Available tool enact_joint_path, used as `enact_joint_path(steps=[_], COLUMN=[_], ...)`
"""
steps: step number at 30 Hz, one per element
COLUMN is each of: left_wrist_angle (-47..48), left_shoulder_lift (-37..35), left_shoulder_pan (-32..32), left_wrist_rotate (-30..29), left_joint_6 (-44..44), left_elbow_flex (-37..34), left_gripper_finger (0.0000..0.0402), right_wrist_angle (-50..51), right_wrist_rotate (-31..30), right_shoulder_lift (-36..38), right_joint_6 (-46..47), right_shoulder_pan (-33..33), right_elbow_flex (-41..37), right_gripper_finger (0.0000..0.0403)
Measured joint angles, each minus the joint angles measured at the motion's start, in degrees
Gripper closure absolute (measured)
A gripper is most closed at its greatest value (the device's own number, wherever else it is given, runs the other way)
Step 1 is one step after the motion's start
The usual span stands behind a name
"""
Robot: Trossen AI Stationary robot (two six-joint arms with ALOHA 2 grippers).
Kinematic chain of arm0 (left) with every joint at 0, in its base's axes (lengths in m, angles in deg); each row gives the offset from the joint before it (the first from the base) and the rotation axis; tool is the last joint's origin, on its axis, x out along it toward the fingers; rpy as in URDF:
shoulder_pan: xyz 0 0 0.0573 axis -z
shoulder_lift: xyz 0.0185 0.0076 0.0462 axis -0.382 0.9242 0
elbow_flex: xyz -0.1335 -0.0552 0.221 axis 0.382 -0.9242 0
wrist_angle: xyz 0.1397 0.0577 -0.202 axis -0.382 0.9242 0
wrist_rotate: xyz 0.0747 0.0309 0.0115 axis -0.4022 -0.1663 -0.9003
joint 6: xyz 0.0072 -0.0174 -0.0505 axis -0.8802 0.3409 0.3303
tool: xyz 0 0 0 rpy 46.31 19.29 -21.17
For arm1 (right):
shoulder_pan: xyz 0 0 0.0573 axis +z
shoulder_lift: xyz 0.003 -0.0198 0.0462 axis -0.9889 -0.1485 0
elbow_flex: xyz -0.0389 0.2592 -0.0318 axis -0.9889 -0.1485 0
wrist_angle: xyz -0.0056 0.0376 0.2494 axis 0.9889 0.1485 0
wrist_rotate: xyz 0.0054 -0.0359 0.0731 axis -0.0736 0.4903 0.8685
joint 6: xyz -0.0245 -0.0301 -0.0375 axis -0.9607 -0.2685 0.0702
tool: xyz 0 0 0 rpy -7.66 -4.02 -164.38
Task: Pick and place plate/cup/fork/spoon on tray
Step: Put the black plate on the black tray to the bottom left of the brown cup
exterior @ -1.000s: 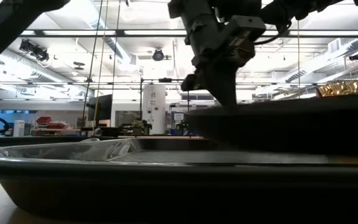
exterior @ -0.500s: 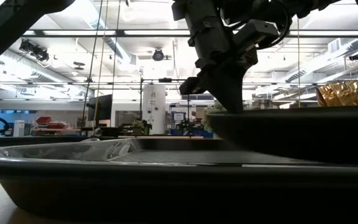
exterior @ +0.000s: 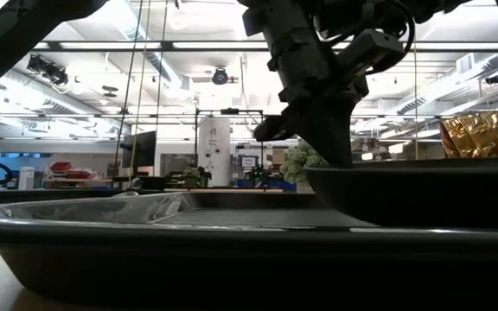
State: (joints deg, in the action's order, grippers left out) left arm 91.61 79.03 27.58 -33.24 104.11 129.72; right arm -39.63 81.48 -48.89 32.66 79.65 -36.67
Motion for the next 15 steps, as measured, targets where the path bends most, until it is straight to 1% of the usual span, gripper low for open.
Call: enact_joint_path(steps=[4,11,15], left_wrist_angle=[-0.6,-1.1,-0.9], left_shoulder_lift=[0.0,0.0,-0.1], left_shoulder_pan=[0.0,0.0,-0.2], left_wrist_rotate=[0.0,-0.1,0.2], left_joint_6=[0.0,-0.5,-4.4], left_elbow_flex=[0.0,0.0,0.0], left_gripper_finger=[0.0377,0.0317,0.0291], right_wrist_angle=[0.0,0.0,0.1], right_wrist_rotate=[-0.1,-0.2,-0.4], right_shoulder_lift=[0.0,0.0,0.0], right_joint_6=[0.0,0.2,0.2], right_shoulder_pan=[0.9,1.4,1.4], right_elbow_flex=[0.0,0.0,0.0], right_gripper_finger=[0.0289,0.0289,0.0289])
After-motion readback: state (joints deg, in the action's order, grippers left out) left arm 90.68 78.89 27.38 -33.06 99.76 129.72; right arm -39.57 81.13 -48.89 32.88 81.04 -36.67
